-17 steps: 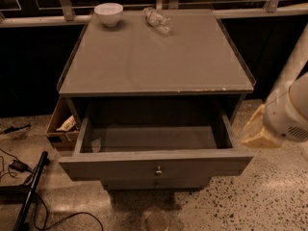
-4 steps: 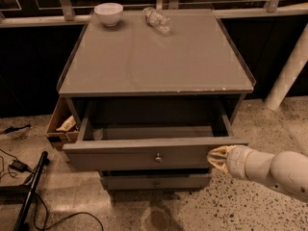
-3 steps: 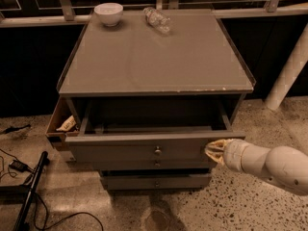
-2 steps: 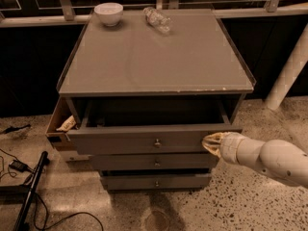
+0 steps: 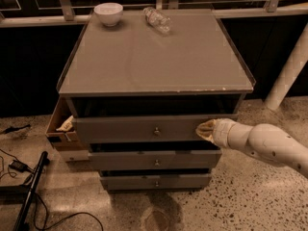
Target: Close top drawer
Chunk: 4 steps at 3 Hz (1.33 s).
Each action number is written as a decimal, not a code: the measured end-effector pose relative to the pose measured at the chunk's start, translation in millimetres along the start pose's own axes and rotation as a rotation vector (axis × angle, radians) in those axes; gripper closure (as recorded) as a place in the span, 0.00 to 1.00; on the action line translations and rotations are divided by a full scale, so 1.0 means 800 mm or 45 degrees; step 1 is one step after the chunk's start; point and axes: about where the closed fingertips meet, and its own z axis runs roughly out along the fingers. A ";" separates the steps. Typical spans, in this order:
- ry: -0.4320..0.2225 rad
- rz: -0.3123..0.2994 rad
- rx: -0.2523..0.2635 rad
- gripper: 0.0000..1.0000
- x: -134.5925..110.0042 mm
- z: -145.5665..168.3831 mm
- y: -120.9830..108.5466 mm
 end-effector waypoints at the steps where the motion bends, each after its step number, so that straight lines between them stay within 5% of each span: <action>1: 0.000 0.000 0.000 1.00 -0.001 -0.002 0.002; 2: 0.001 -0.016 -0.089 1.00 -0.010 -0.005 0.011; 3: 0.001 -0.012 -0.277 1.00 -0.016 -0.033 0.053; 4: -0.008 0.014 -0.540 0.98 -0.025 -0.083 0.126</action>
Offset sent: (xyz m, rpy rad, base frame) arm -0.0270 0.0177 0.0047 -0.0658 0.1676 0.1308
